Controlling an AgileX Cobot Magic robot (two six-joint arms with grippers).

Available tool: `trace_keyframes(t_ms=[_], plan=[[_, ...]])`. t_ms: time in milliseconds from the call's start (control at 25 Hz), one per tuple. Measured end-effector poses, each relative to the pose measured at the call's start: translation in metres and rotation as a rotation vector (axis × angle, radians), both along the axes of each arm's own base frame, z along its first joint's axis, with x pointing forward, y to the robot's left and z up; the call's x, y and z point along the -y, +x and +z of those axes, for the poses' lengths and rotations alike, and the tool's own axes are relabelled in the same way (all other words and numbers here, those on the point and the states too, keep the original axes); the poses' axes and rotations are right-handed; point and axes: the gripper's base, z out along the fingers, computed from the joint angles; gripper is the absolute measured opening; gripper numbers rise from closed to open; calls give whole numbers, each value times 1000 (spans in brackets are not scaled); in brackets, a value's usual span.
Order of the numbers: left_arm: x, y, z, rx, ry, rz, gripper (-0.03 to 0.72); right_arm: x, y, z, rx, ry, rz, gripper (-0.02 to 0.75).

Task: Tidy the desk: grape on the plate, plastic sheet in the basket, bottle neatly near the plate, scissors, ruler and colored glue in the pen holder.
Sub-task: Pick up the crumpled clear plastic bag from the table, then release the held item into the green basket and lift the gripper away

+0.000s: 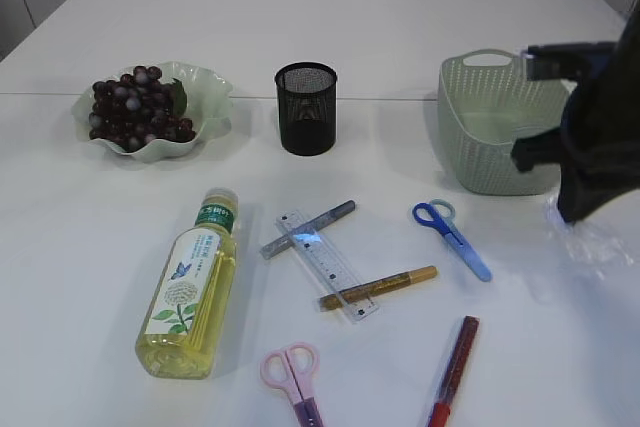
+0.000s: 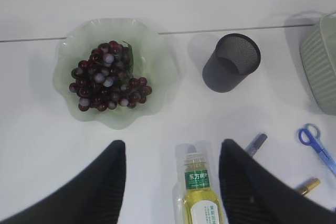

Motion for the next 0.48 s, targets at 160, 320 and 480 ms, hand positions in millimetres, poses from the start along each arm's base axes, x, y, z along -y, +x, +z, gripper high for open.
trace_keyframes(t_ms=[160,320,480], plan=[[1,0,0,-2,-8,-4,405,-3,17,35,101,18,0,15],[2,-1,0,-6,-22,-11,403,-6,40,61,164,12,5,15],[3,-1,0,-8,-33,-16,400,-7,66,77,217,16,-1,15]])
